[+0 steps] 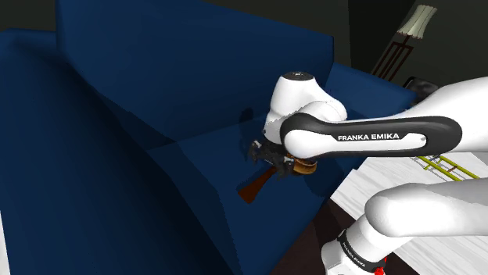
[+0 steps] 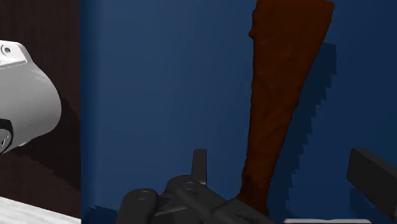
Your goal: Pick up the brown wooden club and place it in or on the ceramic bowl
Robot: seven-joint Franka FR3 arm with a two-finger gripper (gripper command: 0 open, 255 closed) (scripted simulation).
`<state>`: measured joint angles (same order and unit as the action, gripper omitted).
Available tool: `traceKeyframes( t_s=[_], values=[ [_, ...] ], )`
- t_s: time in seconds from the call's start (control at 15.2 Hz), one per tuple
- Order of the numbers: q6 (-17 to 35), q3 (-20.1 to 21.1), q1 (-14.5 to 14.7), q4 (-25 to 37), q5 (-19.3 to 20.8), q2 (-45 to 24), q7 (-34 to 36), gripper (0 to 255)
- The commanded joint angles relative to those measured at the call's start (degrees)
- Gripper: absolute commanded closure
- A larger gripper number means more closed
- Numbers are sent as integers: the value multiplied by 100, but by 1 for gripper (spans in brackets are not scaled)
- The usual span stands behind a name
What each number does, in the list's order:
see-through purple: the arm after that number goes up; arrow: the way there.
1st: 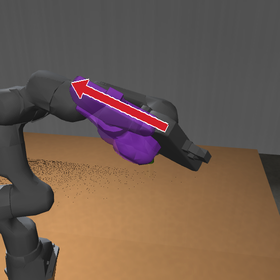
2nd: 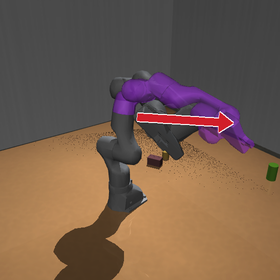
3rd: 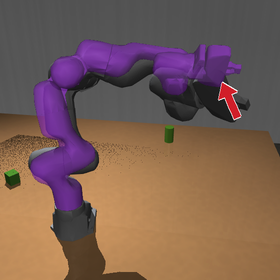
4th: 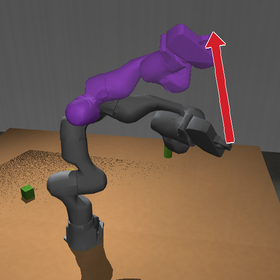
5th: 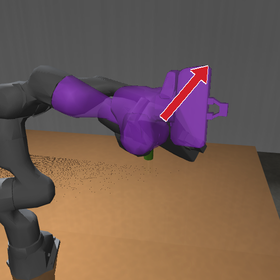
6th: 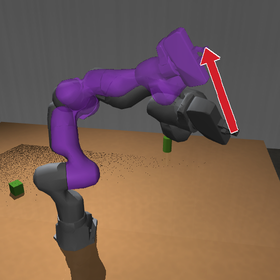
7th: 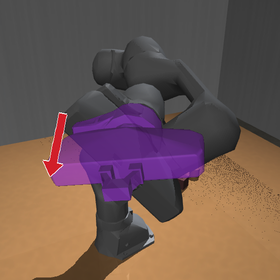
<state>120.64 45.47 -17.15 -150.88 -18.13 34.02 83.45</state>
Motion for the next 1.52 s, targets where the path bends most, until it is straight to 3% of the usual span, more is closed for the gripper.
traceKeyframes(
  t_s=[0.0, 0.46, 0.92, 0.99, 1.45],
  values=[
    [310, 322, -224, 19, 25, -270, 425, 0],
    [964, 619, -414, -263, 76, -655, 519, 0],
    [964, 619, -414, -263, 76, -655, 519, 0],
    [964, 619, -414, -263, 76, -655, 519, 255],
    [964, 619, -414, -263, 77, -655, 519, 255]
  ],
)
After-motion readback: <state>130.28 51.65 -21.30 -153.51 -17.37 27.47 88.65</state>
